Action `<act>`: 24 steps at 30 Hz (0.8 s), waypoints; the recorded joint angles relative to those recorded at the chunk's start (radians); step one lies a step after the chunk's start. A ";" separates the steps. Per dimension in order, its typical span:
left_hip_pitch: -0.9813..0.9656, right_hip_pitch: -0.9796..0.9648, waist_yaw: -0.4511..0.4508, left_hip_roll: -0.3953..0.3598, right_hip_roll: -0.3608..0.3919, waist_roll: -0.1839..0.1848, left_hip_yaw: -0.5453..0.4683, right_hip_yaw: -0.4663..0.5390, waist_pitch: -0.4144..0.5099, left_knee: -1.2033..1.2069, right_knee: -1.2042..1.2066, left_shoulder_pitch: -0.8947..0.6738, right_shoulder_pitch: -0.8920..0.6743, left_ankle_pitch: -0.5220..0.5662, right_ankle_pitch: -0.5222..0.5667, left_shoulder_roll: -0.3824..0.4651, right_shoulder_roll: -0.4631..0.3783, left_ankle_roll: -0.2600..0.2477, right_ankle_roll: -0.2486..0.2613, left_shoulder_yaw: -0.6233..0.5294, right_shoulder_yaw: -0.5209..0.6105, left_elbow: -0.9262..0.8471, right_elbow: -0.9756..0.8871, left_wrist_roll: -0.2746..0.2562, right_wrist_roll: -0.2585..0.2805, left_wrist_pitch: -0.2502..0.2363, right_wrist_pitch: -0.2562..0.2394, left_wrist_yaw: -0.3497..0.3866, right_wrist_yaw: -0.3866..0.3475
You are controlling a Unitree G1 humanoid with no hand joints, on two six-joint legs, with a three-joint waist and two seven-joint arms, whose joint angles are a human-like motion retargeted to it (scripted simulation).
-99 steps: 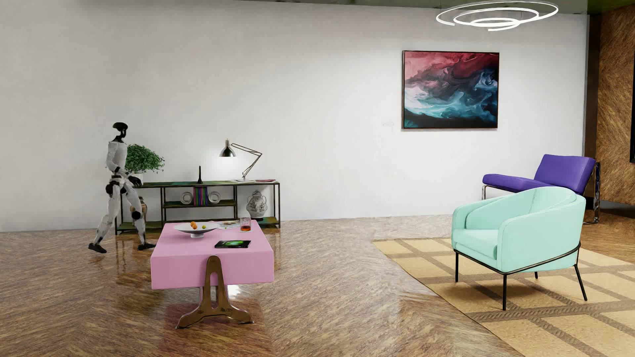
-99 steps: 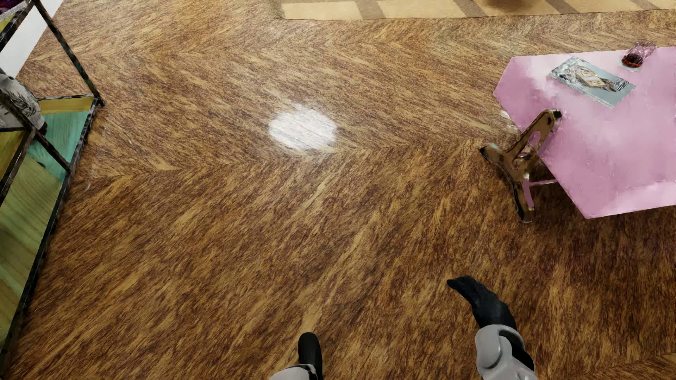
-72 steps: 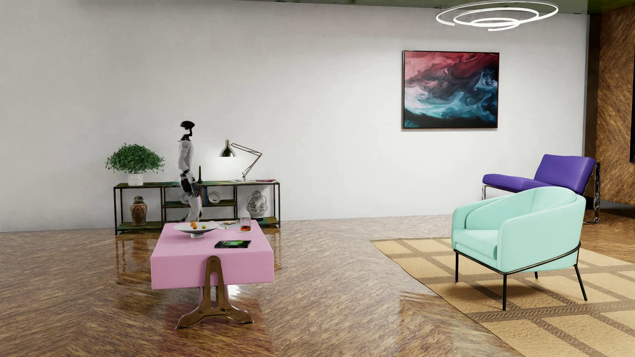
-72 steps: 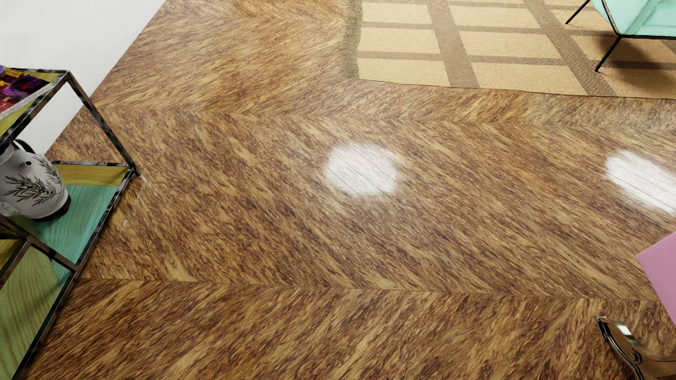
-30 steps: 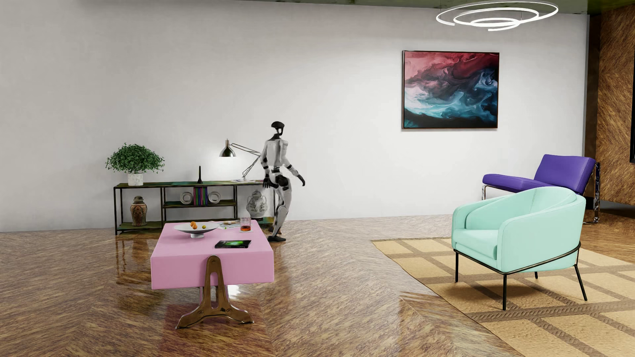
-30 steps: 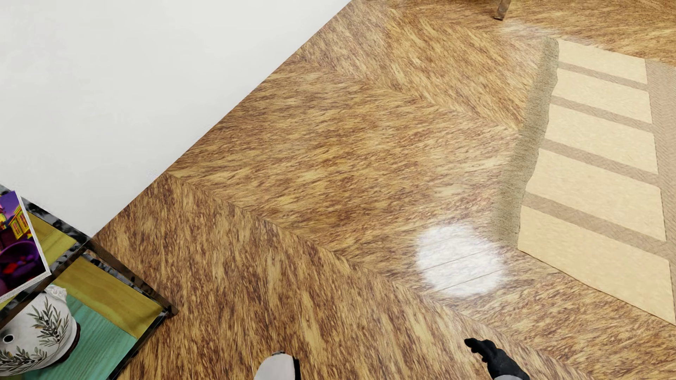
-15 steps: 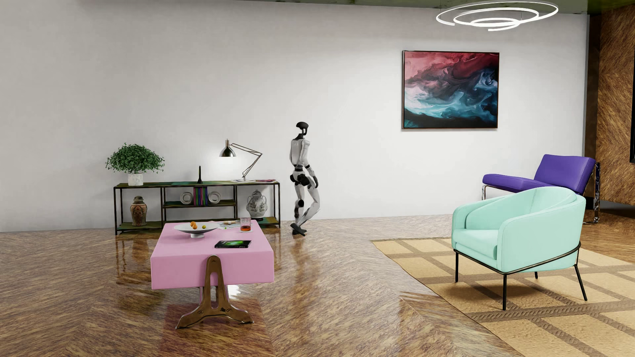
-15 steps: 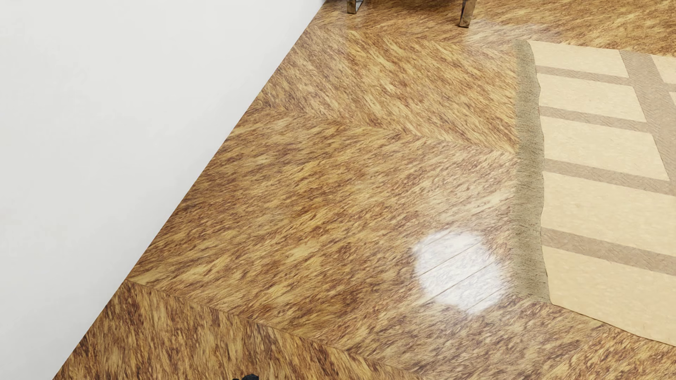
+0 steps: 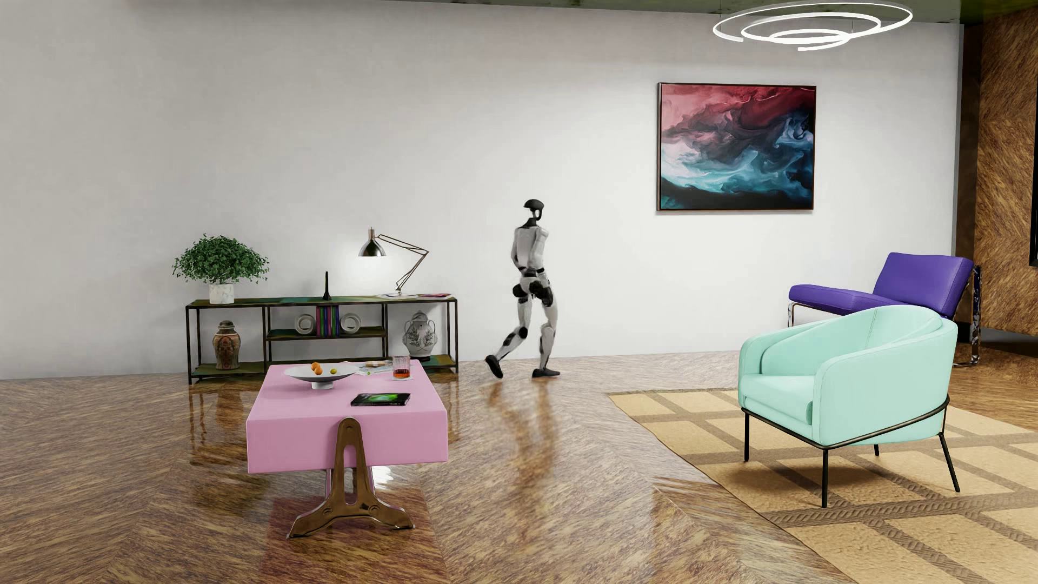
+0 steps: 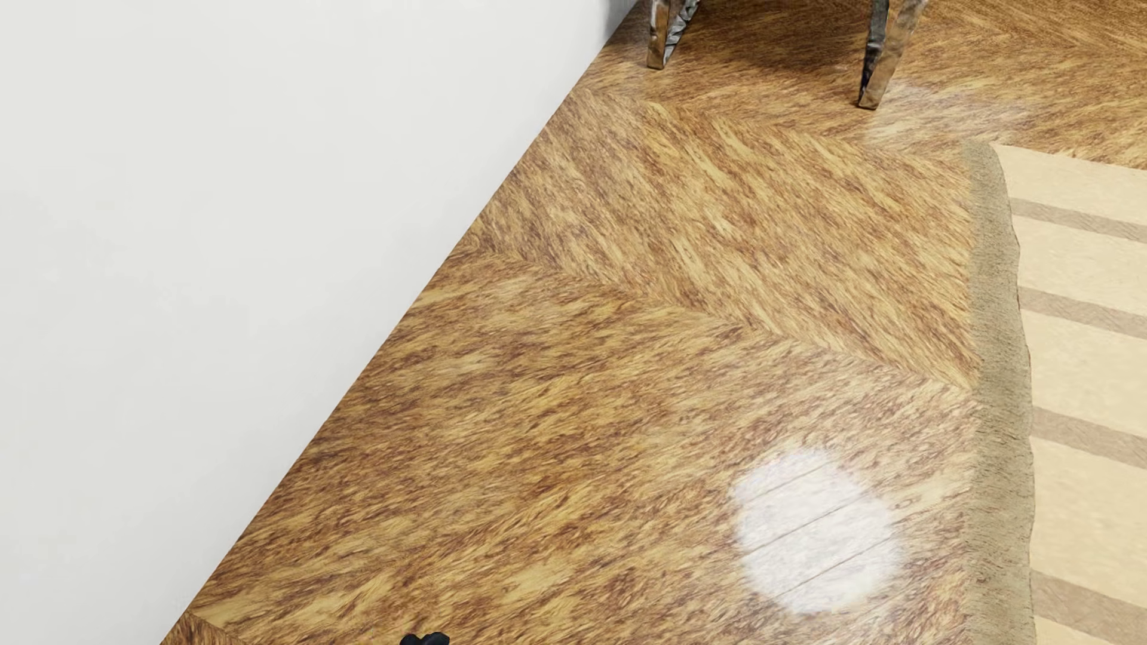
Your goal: Move towards the dark blue armchair
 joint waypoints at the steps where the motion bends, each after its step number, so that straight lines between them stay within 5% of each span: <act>1: -0.101 0.051 -0.006 0.044 0.014 0.007 0.007 -0.022 0.005 0.181 -0.011 0.017 -0.042 0.091 -0.029 0.025 0.011 -0.009 0.008 -0.087 -0.036 0.041 -0.017 0.039 -0.001 -0.005 0.005 -0.092 -0.008; 2: -0.192 0.090 -0.002 0.090 0.028 0.014 -0.017 -0.025 0.009 0.307 -0.011 0.032 -0.084 0.060 -0.057 0.047 0.014 -0.017 0.018 -0.143 -0.064 0.066 -0.041 0.063 0.006 -0.021 -0.009 -0.178 -0.032; 3: -0.278 0.126 0.011 0.128 0.041 0.021 -0.022 -0.014 0.013 0.384 -0.009 0.053 -0.115 -0.003 -0.084 0.051 0.008 0.063 0.030 -0.136 -0.084 0.078 -0.065 0.054 0.017 -0.008 -0.043 -0.198 -0.066; 5: -0.425 0.187 0.053 0.155 0.060 0.028 -0.024 0.031 0.018 0.391 0.001 0.119 -0.187 -0.045 -0.130 0.013 -0.004 0.231 0.055 0.008 -0.085 0.073 -0.126 -0.005 0.015 0.039 -0.101 -0.056 -0.106; 7: -0.525 0.236 0.091 0.121 0.064 0.026 -0.027 0.087 0.020 0.234 0.033 0.172 -0.234 -0.114 -0.175 -0.048 -0.041 0.251 0.083 0.146 -0.025 0.076 -0.220 -0.056 0.031 0.058 -0.151 0.106 -0.109; 8: -0.556 0.258 0.103 0.096 0.067 0.024 -0.032 0.112 0.019 0.105 0.049 0.187 -0.249 -0.117 -0.199 -0.063 -0.060 0.255 0.096 0.158 0.007 0.087 -0.269 -0.052 0.051 0.058 -0.178 0.121 -0.111; 10: -0.562 0.306 0.116 0.069 0.081 0.020 -0.021 0.158 0.016 -0.270 0.068 0.207 -0.273 -0.069 -0.243 -0.059 -0.088 0.211 0.122 0.110 0.063 0.102 -0.337 -0.005 0.089 0.030 -0.203 0.025 -0.112; 13: -0.484 0.392 0.118 0.034 0.082 0.009 -0.018 0.242 0.006 -0.726 0.051 0.224 -0.292 0.010 -0.270 -0.067 -0.097 0.027 0.164 0.134 0.138 0.053 -0.358 -0.005 0.111 0.005 -0.186 -0.088 -0.112; 15: -0.444 0.422 0.120 -0.005 0.029 -0.008 0.000 0.299 0.003 -0.683 0.112 0.201 -0.265 0.089 -0.249 -0.086 -0.100 0.225 0.192 0.145 0.156 0.044 -0.319 0.025 0.113 0.010 -0.145 -0.052 -0.107; 16: -0.407 0.413 0.124 -0.019 -0.016 -0.022 0.039 0.327 0.002 -0.654 0.199 0.183 -0.242 0.046 -0.196 -0.100 -0.099 0.254 0.191 0.160 0.159 0.053 -0.274 0.037 0.111 0.021 -0.117 -0.022 -0.104; 18: -0.333 0.289 0.133 -0.028 -0.125 -0.053 0.141 0.398 0.006 -0.608 0.520 0.144 -0.222 -0.059 0.018 -0.123 -0.109 0.275 0.208 0.208 0.204 0.059 -0.123 0.044 0.071 0.042 -0.031 0.013 -0.052; 20: -0.218 0.099 0.135 -0.045 -0.258 -0.081 0.248 0.452 0.012 -0.641 0.856 0.098 -0.230 -0.131 0.236 -0.115 -0.166 0.286 0.274 0.228 0.317 0.046 0.007 0.059 -0.012 0.016 -0.023 0.021 0.112; 22: -0.144 -0.039 0.116 -0.070 -0.334 -0.106 0.308 0.449 0.020 -0.622 1.002 0.025 -0.178 -0.200 0.105 -0.072 -0.183 0.287 0.196 0.221 0.263 0.057 0.012 0.085 -0.008 -0.016 -0.020 0.030 0.126; 24: -0.091 -0.139 0.083 -0.078 -0.310 -0.115 0.325 0.416 0.021 -0.594 0.951 -0.045 -0.089 -0.264 0.014 -0.045 -0.152 0.277 0.154 0.259 0.084 0.014 -0.050 0.076 0.071 -0.024 -0.013 0.046 -0.016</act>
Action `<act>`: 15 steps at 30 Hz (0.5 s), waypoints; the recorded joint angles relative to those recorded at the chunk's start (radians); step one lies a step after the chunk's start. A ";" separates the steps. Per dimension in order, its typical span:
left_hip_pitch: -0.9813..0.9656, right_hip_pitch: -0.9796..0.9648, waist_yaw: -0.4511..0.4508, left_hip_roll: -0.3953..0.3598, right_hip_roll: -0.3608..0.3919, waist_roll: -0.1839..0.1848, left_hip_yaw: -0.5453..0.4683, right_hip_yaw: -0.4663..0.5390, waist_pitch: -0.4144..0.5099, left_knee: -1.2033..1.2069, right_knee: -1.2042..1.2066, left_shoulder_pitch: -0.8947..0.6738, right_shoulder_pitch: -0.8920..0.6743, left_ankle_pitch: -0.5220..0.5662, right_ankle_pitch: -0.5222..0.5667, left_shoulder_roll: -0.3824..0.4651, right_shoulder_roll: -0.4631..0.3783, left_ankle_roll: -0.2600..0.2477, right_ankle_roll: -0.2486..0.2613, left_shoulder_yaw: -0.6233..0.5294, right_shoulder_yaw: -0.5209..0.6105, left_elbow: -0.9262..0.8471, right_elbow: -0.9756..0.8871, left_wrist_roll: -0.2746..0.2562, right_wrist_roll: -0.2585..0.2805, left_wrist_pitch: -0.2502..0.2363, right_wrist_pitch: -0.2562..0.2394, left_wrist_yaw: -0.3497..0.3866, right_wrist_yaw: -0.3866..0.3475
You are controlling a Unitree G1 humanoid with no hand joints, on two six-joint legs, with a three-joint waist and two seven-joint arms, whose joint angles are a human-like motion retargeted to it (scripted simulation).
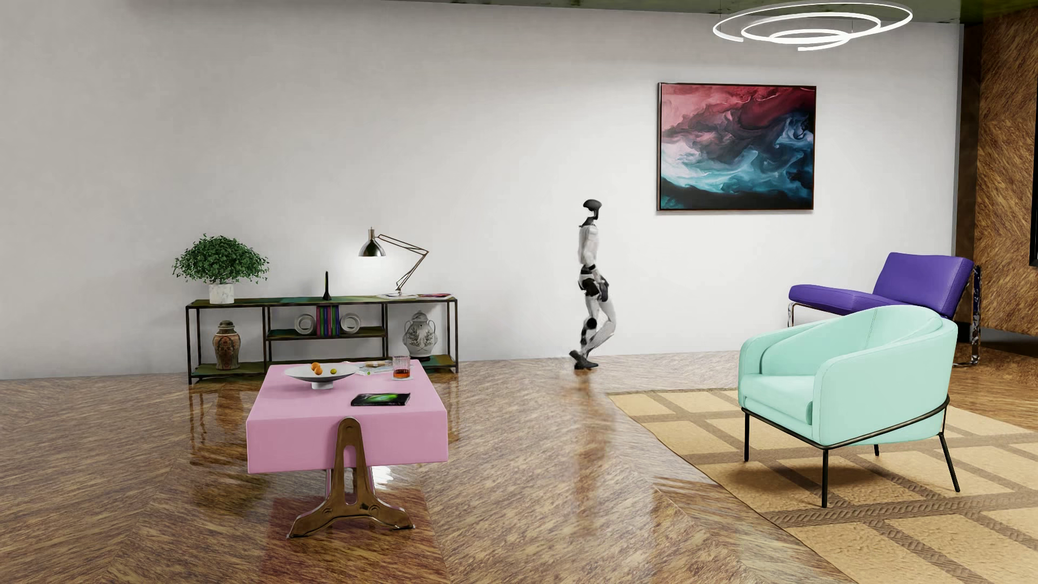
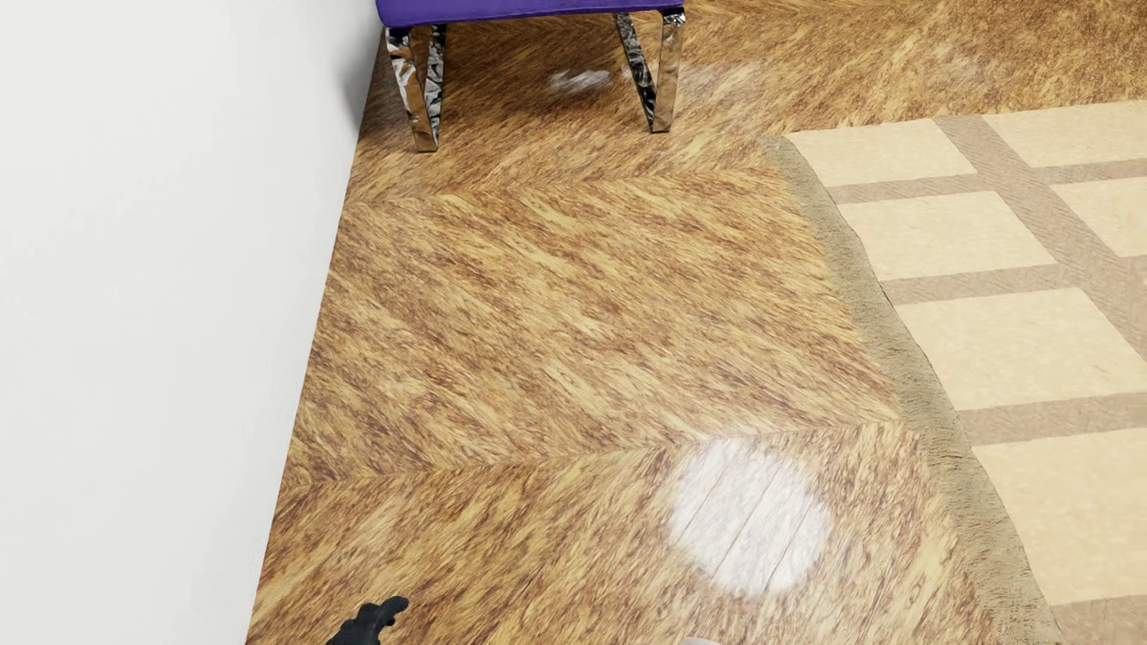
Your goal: Move towards the dark blue armchair
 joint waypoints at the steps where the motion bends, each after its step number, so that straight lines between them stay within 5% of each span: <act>1: 0.022 -0.037 -0.016 0.000 0.027 0.002 0.002 -0.020 -0.001 0.014 -0.091 -0.025 0.039 -0.030 -0.046 0.008 0.018 -0.010 0.019 0.024 -0.073 -0.041 -0.027 -0.022 0.035 -0.016 -0.003 0.017 -0.061; 4: 0.105 -0.056 -0.052 -0.004 0.091 0.014 0.006 -0.182 -0.011 -0.003 -0.586 -0.077 0.117 -0.089 -0.069 0.055 0.058 -0.015 0.010 0.022 -0.148 -0.154 -0.046 -0.078 0.039 -0.077 0.003 0.059 -0.116; 7: 0.208 0.014 -0.048 -0.009 0.132 0.031 0.002 -0.534 -0.028 -0.071 -1.045 -0.112 0.144 -0.100 0.128 0.088 0.097 -0.052 0.029 -0.023 -0.104 -0.209 0.019 -0.107 -0.024 -0.079 0.003 0.054 -0.003; 8: 0.232 0.021 -0.048 -0.009 0.130 0.038 -0.005 -0.557 -0.030 -0.058 -1.031 -0.108 0.145 -0.108 0.126 0.077 0.103 -0.062 -0.117 -0.022 -0.087 -0.218 0.039 -0.126 -0.050 -0.078 -0.002 0.058 0.047; 9: 0.258 0.037 -0.049 0.003 0.133 0.047 -0.018 -0.559 -0.031 -0.040 -0.995 -0.095 0.141 -0.108 0.095 0.069 0.116 -0.074 -0.185 -0.026 -0.075 -0.216 0.053 -0.132 -0.069 -0.072 -0.010 0.063 0.083; 12: 0.228 0.140 -0.058 0.124 0.192 0.096 -0.052 -0.575 -0.030 0.208 -0.959 -0.017 0.093 0.045 0.017 0.024 0.170 -0.122 -0.156 -0.070 -0.103 -0.122 0.060 -0.126 -0.103 -0.027 -0.006 0.083 0.093; 15: 0.003 0.236 -0.066 0.286 0.259 0.133 -0.125 -0.587 -0.017 0.709 -0.965 0.048 0.000 0.265 -0.049 0.050 0.207 -0.284 -0.115 -0.255 -0.139 -0.024 -0.018 -0.023 -0.091 0.038 -0.044 -0.121 0.014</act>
